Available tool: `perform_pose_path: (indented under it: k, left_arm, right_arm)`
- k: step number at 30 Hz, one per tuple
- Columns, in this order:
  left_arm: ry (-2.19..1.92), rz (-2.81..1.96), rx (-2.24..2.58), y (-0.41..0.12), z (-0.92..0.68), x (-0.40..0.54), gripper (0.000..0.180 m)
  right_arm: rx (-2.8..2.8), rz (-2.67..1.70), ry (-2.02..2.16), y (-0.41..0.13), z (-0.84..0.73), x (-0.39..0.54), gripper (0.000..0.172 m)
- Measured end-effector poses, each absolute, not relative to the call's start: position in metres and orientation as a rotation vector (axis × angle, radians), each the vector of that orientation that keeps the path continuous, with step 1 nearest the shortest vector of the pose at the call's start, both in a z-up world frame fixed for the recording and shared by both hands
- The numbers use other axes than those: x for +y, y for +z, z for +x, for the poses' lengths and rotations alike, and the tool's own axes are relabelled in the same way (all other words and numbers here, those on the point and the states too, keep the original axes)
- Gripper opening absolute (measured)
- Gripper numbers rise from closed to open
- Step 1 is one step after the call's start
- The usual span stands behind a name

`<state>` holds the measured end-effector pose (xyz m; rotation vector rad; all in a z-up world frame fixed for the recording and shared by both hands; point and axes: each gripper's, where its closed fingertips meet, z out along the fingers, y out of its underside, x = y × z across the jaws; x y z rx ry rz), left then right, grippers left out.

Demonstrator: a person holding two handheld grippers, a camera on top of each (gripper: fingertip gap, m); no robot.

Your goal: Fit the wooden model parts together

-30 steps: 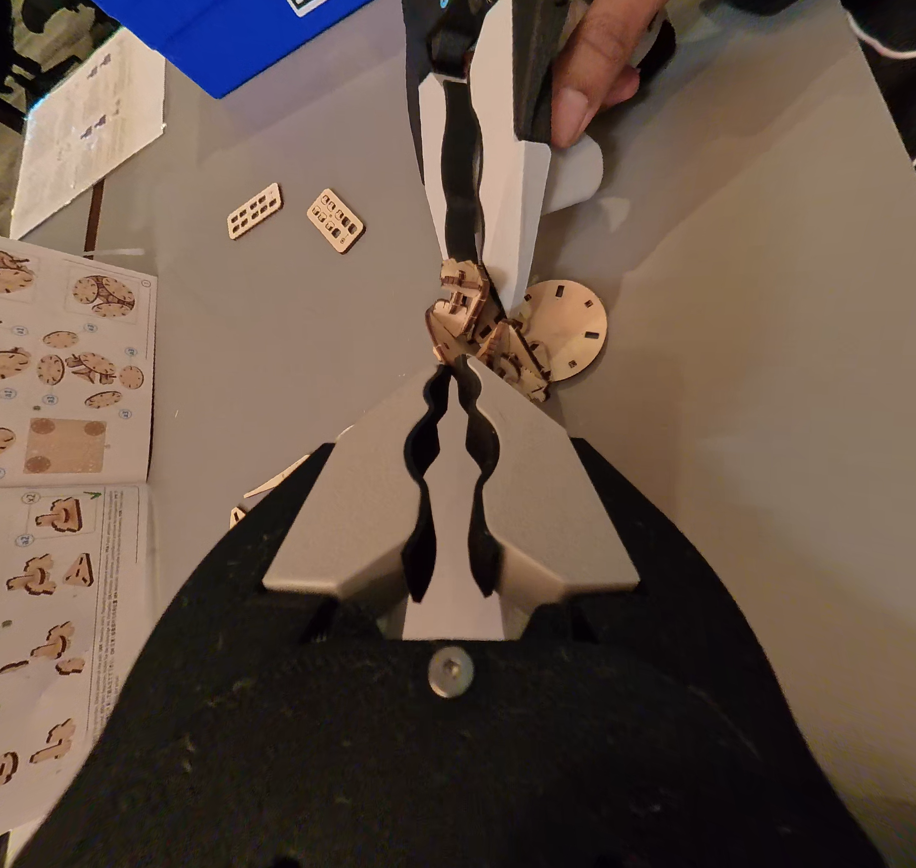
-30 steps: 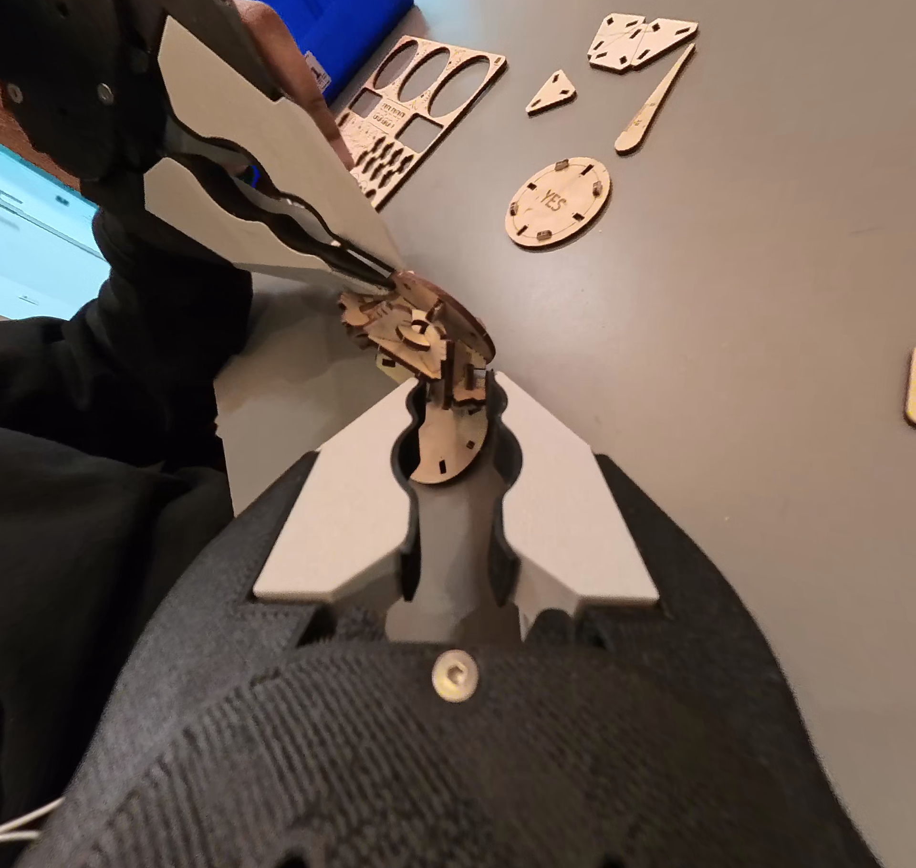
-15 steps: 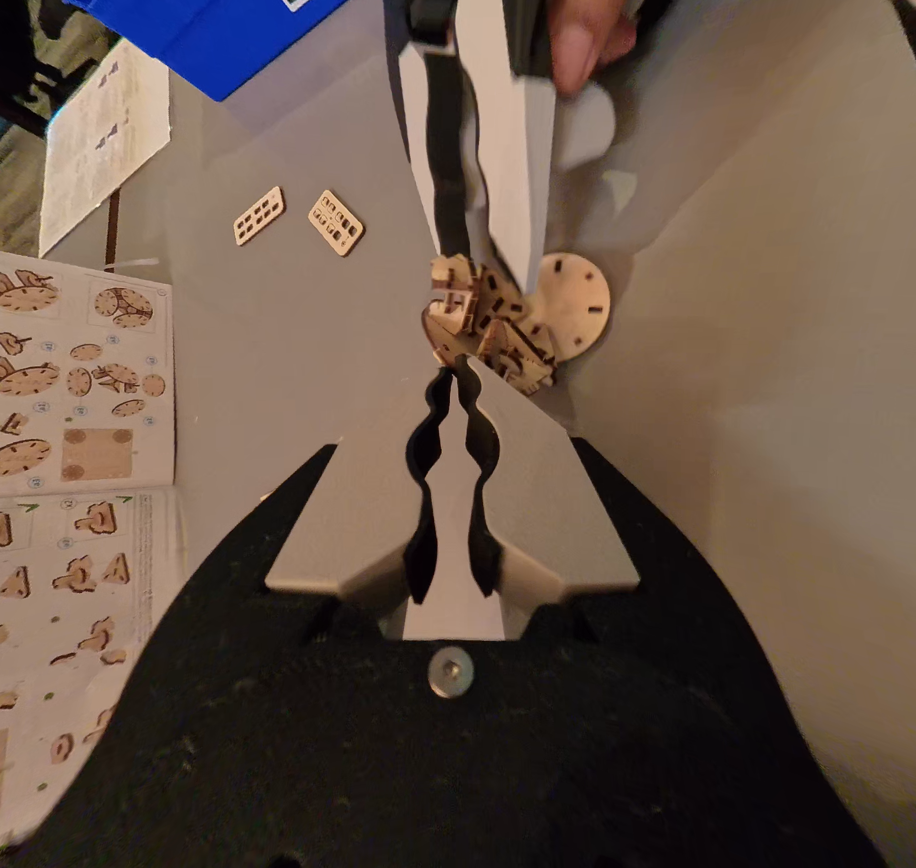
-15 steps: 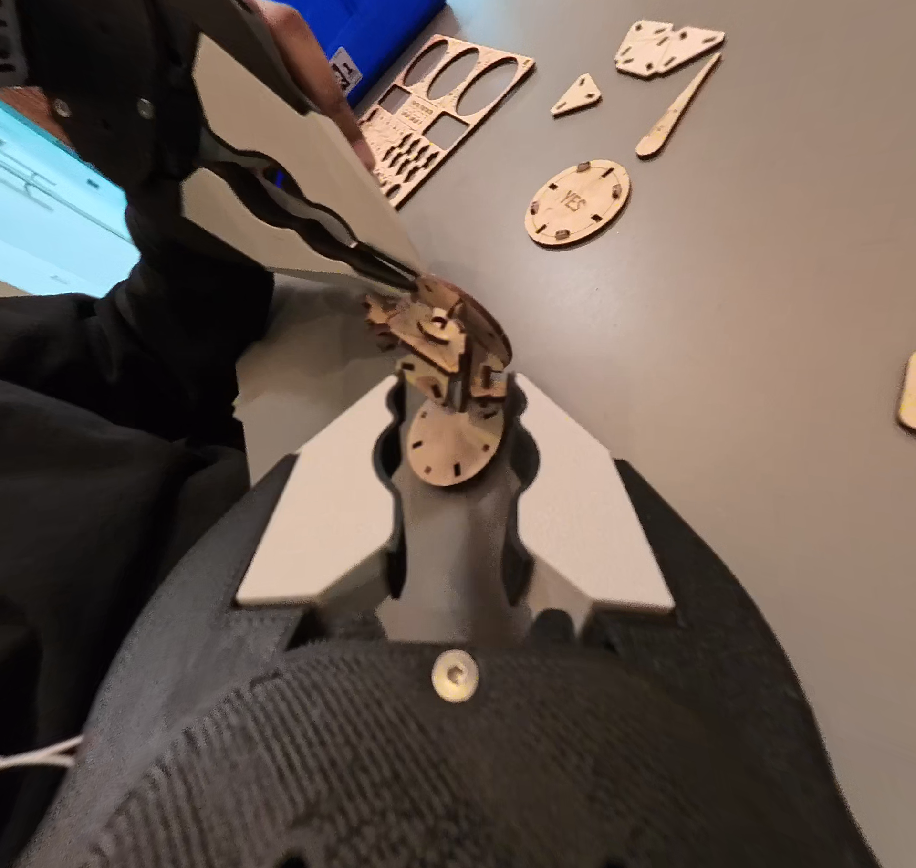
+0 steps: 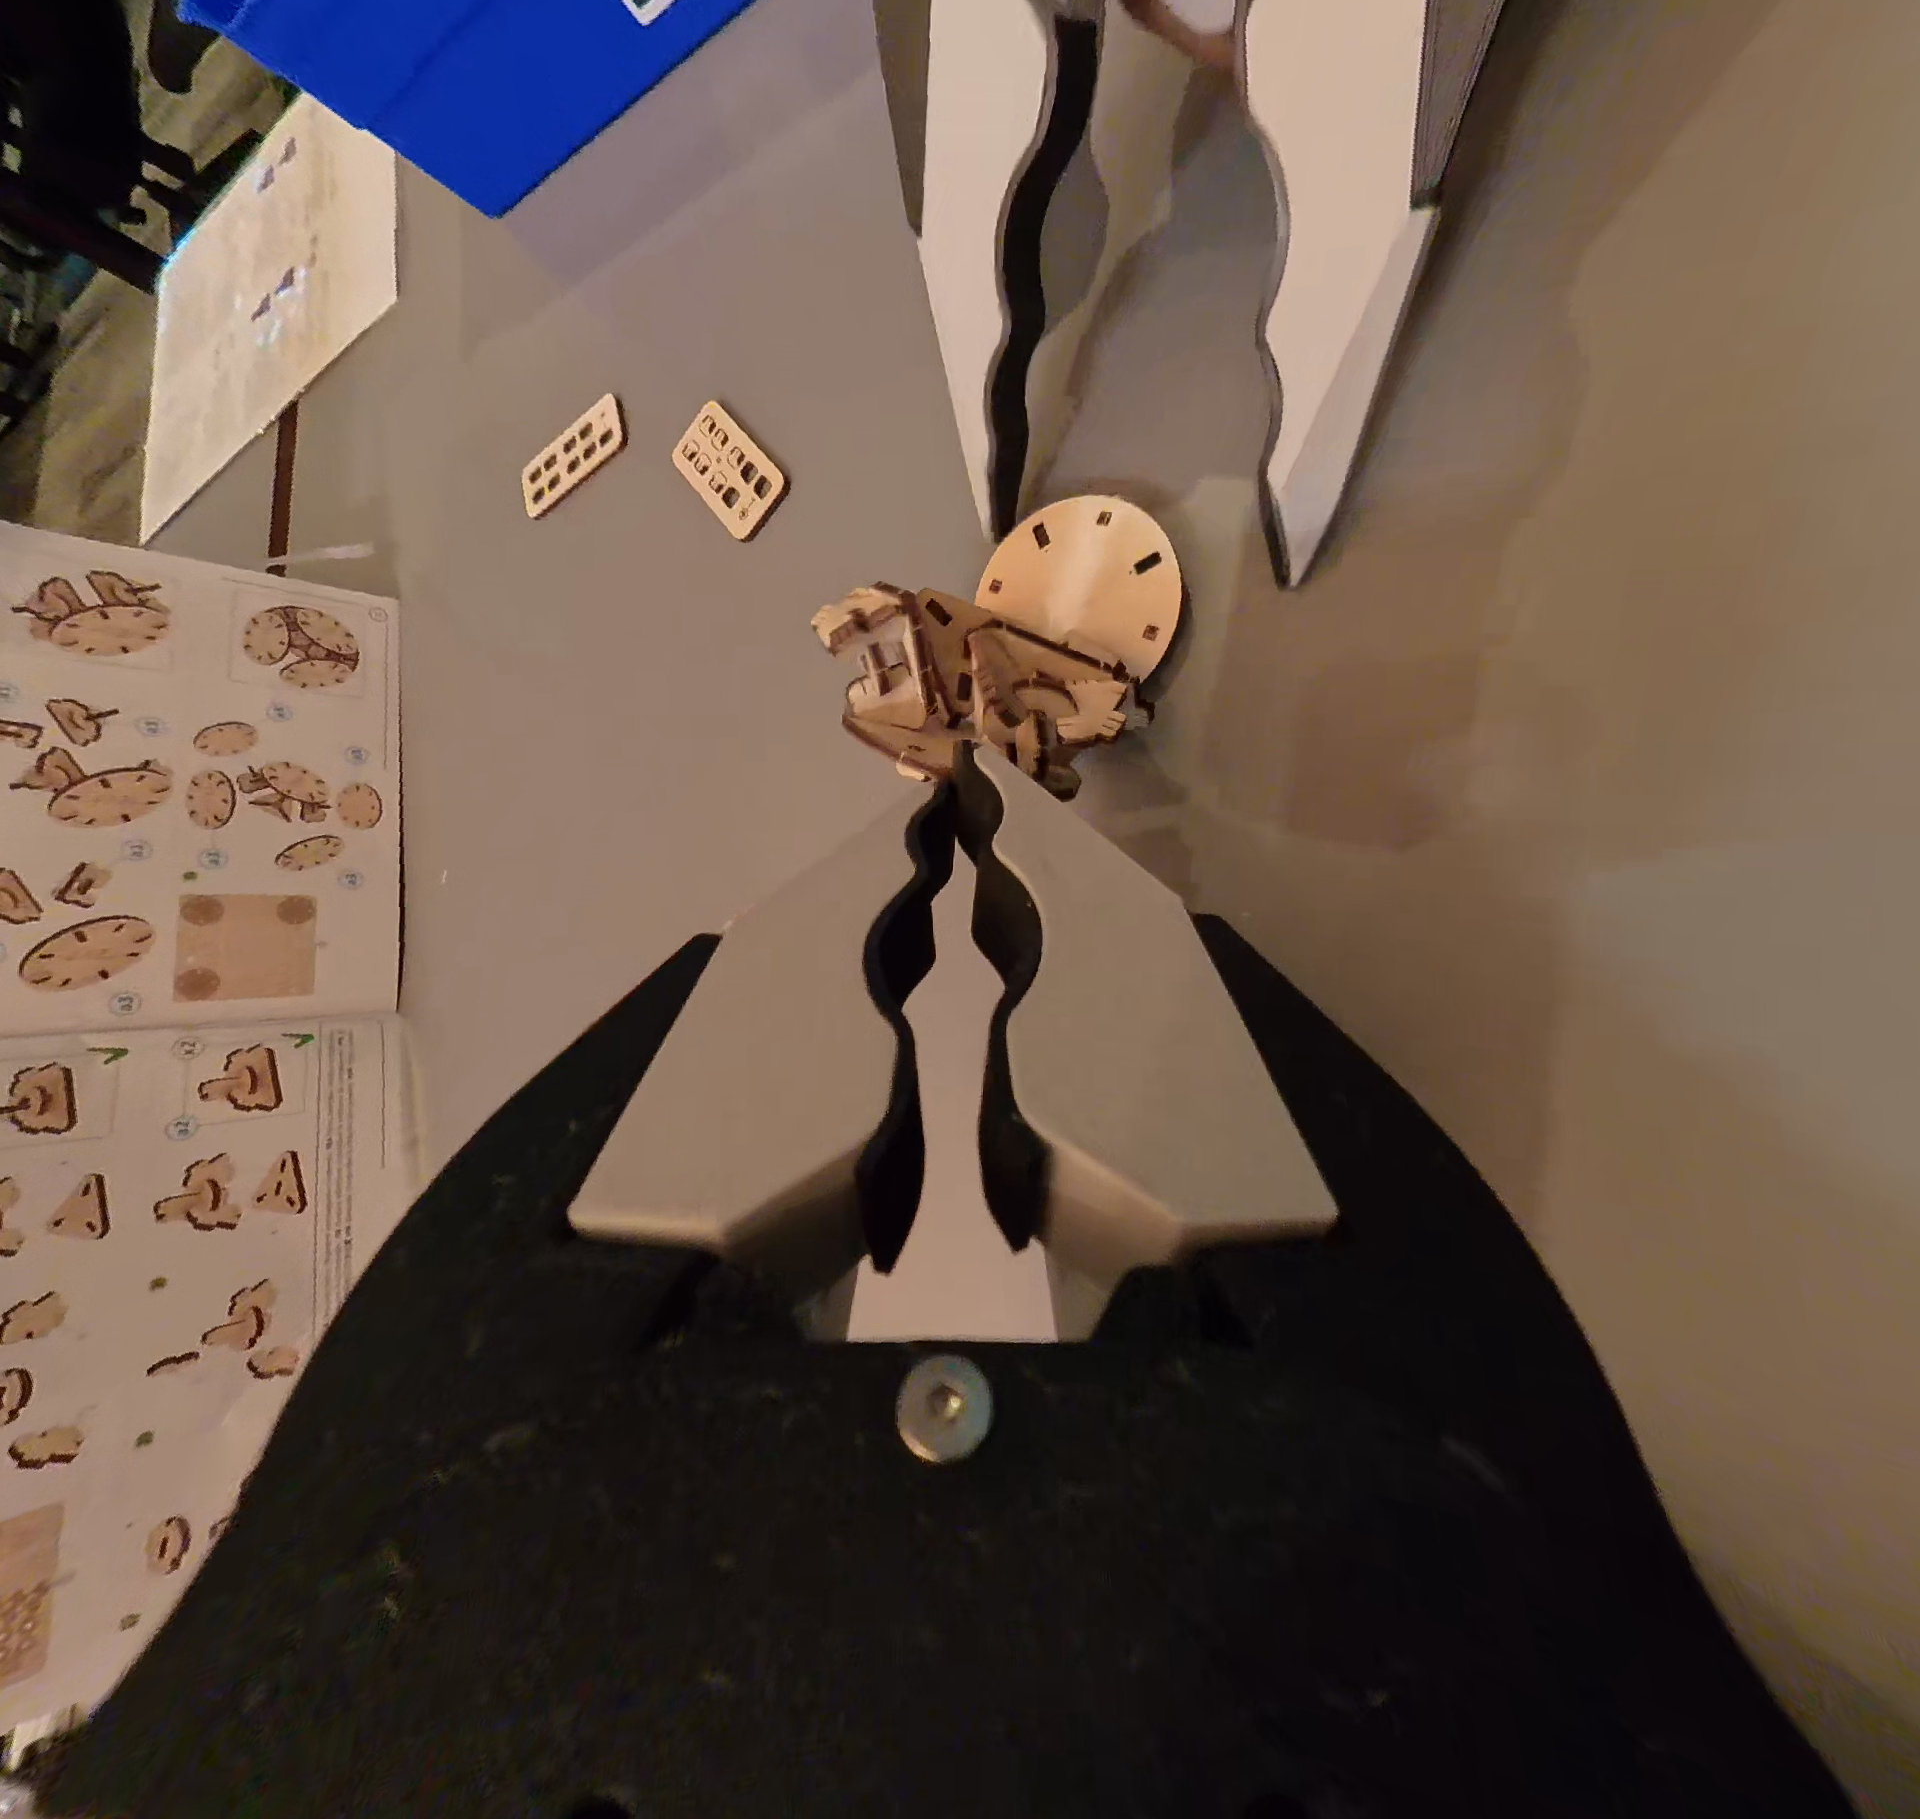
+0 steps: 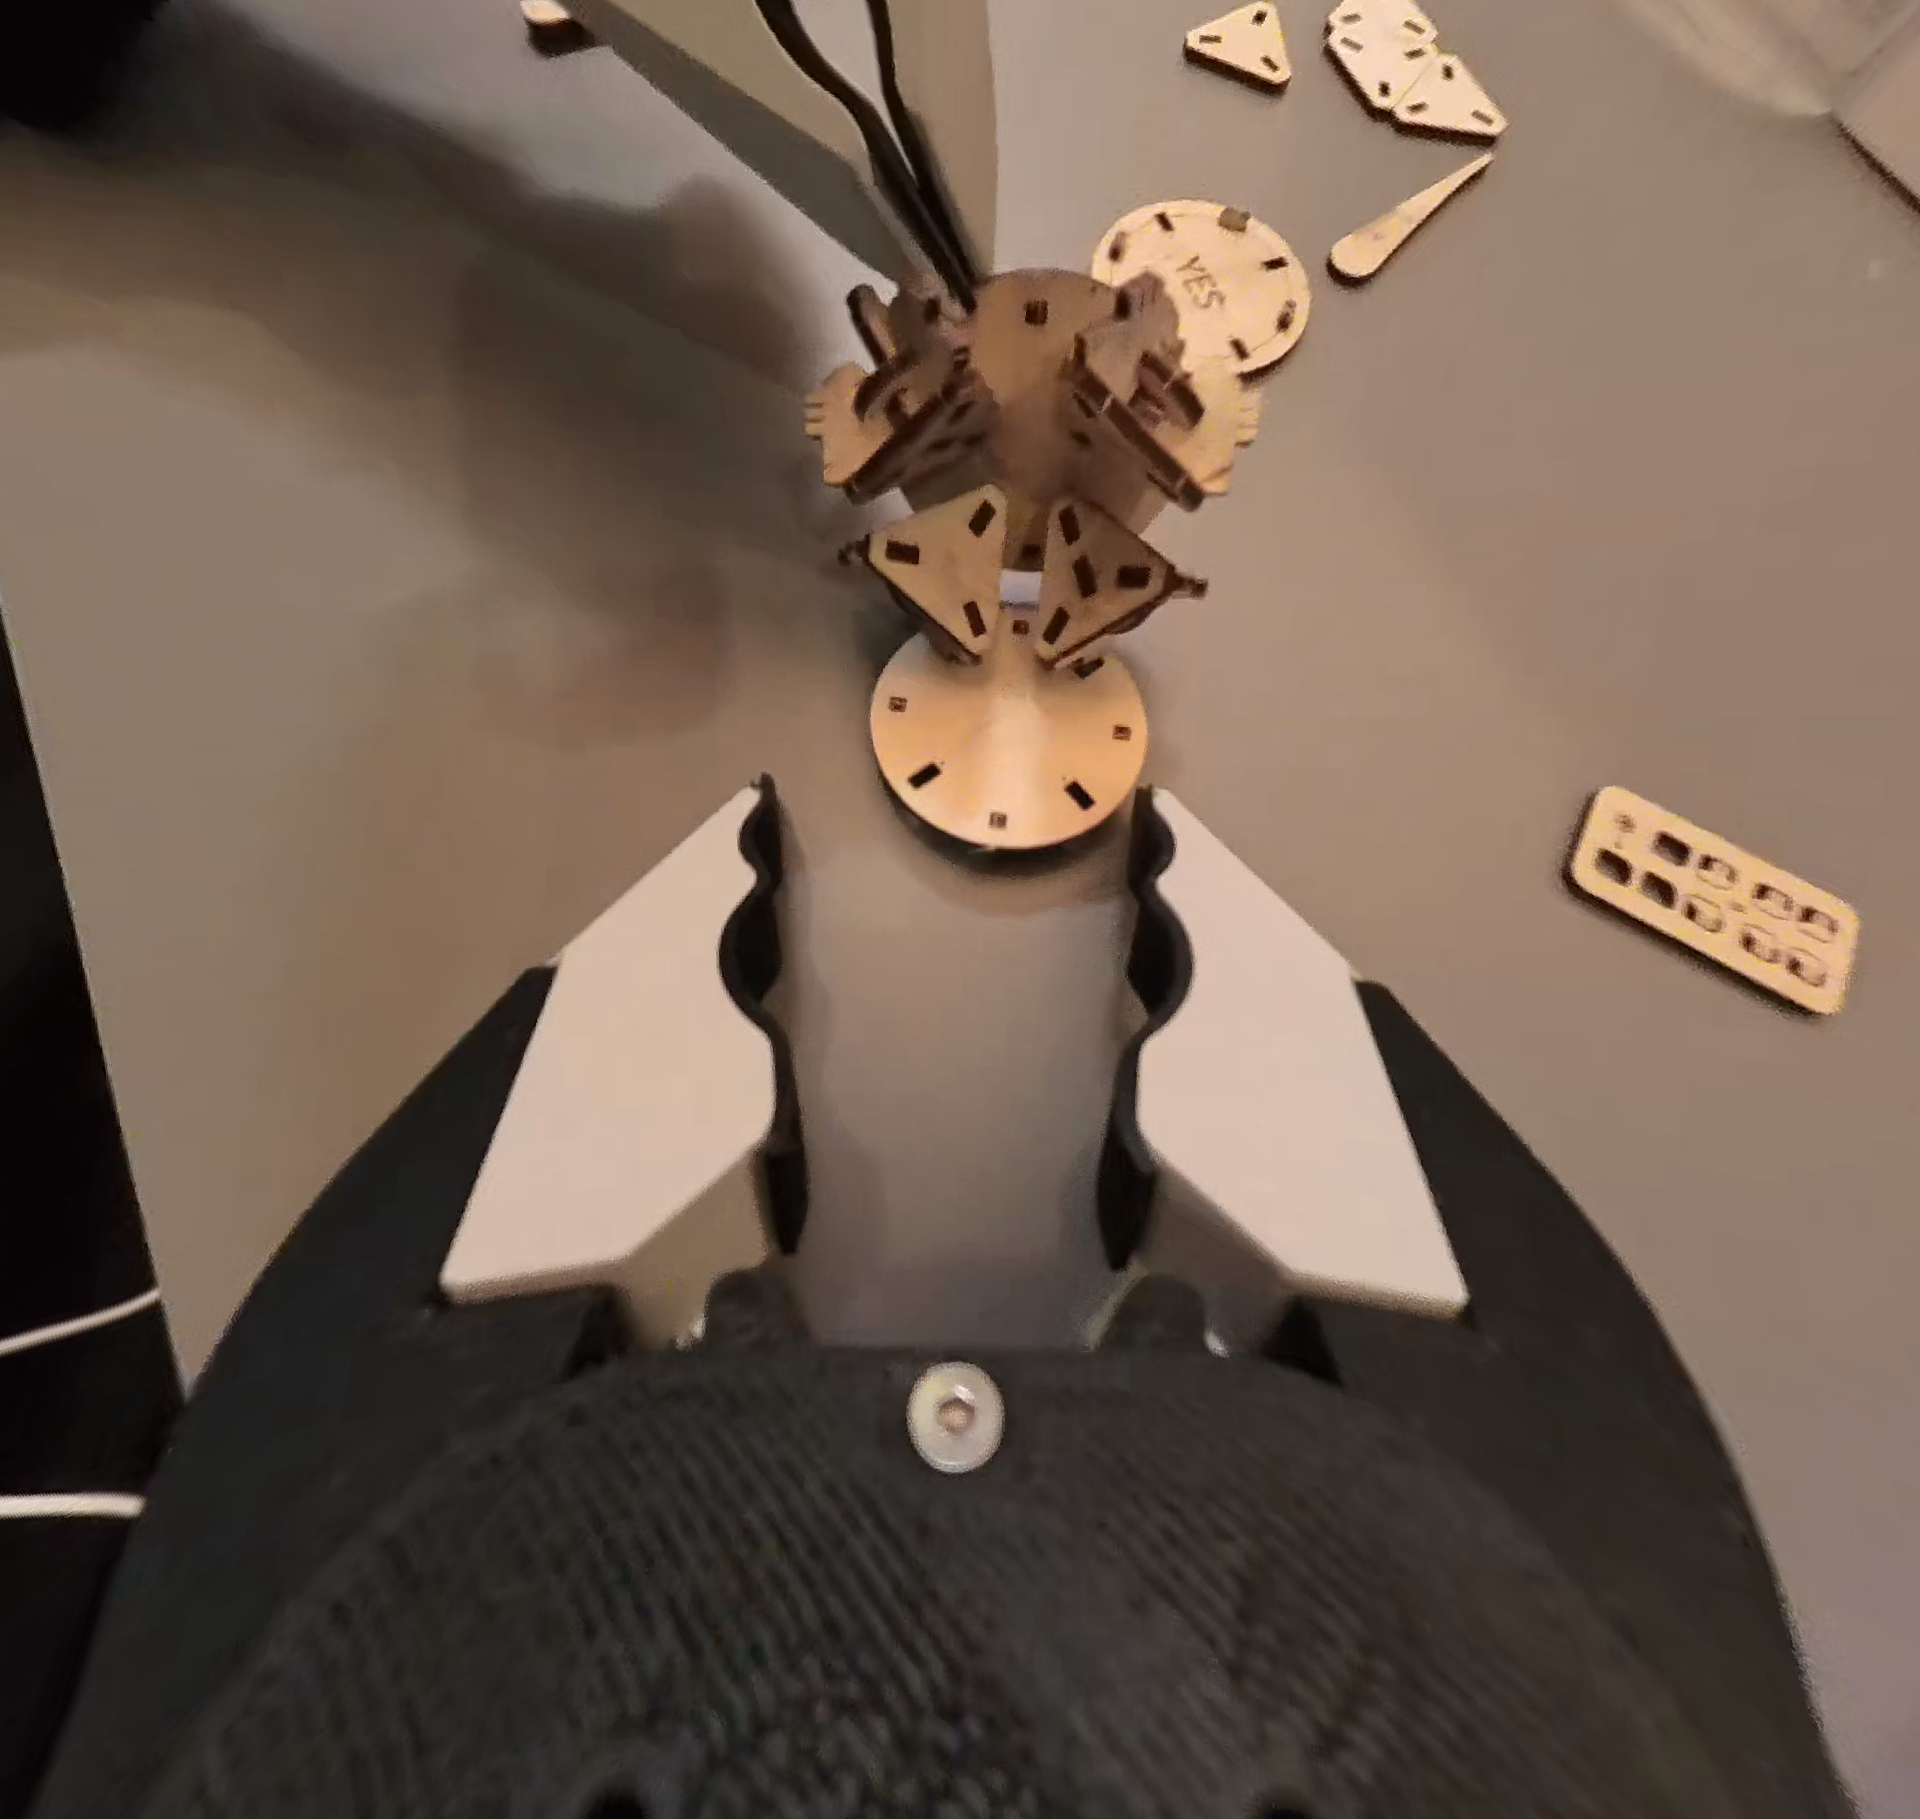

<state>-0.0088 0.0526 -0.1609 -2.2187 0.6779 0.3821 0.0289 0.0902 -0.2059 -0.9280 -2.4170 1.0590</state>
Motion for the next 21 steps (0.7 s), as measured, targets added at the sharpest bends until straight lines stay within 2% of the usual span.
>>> perform_pose_path:
  k: [2, 8, 16, 18, 21]
  left_arm:
    - [0.364, -2.205, 0.681, -0.16, -0.007, 0.053, 0.0]
    - [0.293, -2.184, 0.674, -0.159, -0.003, 0.052, 0.0]
    - [-0.028, -2.165, 0.471, -0.157, 0.004, 0.053, 0.0]
    - [-0.158, -2.156, 0.396, -0.156, 0.007, 0.054, 0.004]
    - [-0.269, -2.173, 0.275, -0.16, 0.004, 0.058, 0.019]
  right_arm:
    - [-2.434, -0.97, 1.088, -0.209, 0.028, 0.088, 0.068]
    - [-2.413, -1.026, 1.111, -0.207, 0.021, 0.093, 0.048]
    - [-2.384, -0.942, 1.055, -0.206, 0.021, 0.092, 0.048]
    - [-2.368, -0.918, 1.037, -0.205, 0.019, 0.093, 0.048]
    - [-2.349, -0.875, 1.017, -0.203, 0.017, 0.092, 0.048]
